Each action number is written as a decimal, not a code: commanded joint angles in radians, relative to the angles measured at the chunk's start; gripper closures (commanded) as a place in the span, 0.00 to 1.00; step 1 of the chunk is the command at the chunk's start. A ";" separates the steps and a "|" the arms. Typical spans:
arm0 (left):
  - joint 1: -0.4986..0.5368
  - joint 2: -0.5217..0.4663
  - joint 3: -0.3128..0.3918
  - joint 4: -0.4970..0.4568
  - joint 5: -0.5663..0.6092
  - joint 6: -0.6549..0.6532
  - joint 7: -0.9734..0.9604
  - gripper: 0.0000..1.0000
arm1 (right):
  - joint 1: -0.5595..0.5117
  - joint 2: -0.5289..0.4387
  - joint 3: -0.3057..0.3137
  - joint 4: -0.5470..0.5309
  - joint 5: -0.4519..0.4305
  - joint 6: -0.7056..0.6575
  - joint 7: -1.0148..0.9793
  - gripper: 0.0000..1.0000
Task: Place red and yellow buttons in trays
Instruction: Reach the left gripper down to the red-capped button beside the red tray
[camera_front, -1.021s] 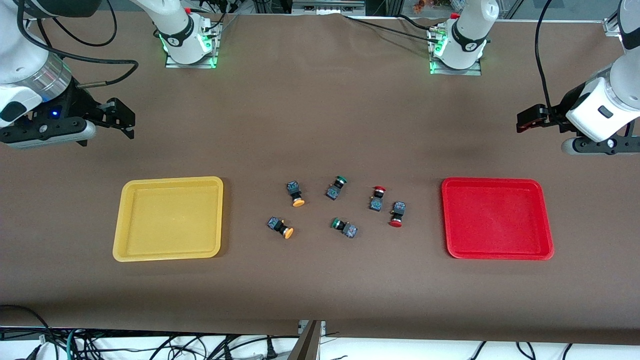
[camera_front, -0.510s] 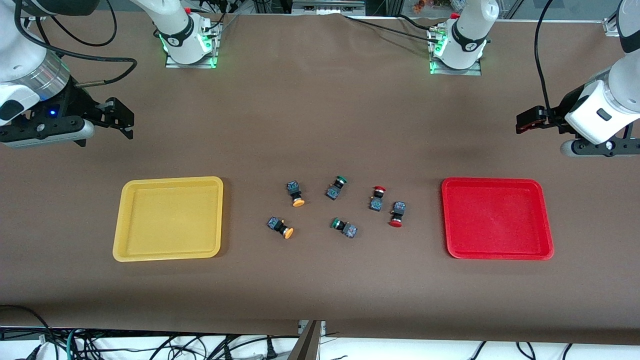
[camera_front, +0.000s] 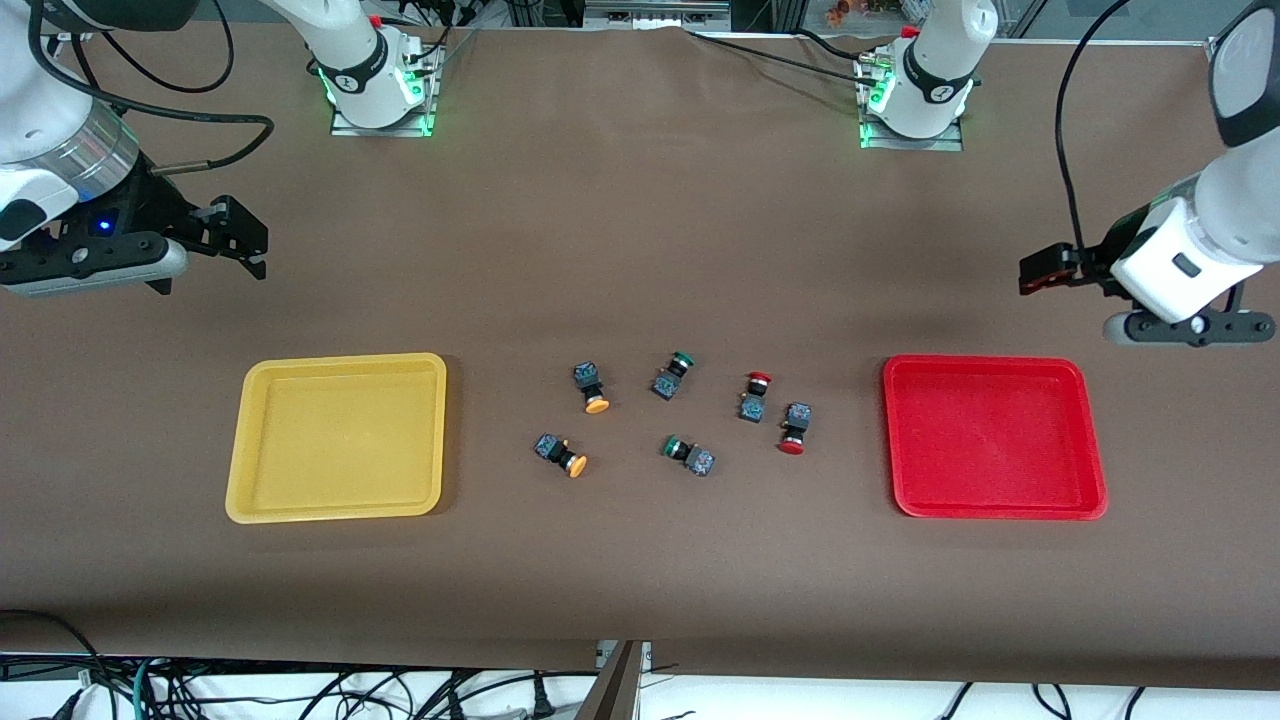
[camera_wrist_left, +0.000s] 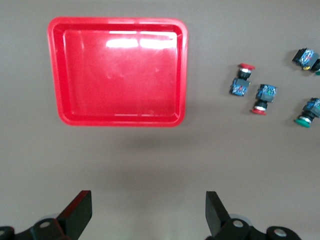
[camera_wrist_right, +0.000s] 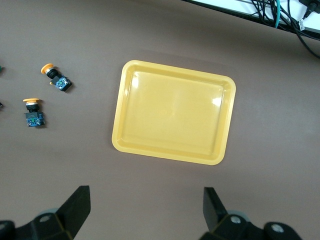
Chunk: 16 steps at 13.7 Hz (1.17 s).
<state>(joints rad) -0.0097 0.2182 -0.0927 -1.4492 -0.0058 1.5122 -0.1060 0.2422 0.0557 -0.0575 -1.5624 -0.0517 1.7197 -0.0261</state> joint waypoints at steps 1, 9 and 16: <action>-0.042 0.111 -0.004 0.032 0.001 0.080 0.005 0.00 | 0.003 0.007 0.001 0.022 0.000 -0.005 0.000 0.00; -0.127 0.388 -0.015 0.029 -0.040 0.488 -0.001 0.00 | 0.002 0.007 0.001 0.022 0.003 -0.003 0.000 0.00; -0.216 0.546 -0.009 0.029 -0.017 0.670 -0.120 0.00 | 0.000 0.007 0.001 0.022 0.009 -0.005 0.002 0.00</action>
<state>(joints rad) -0.2112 0.7209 -0.1118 -1.4502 -0.0206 2.1591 -0.2235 0.2423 0.0565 -0.0573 -1.5605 -0.0516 1.7204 -0.0261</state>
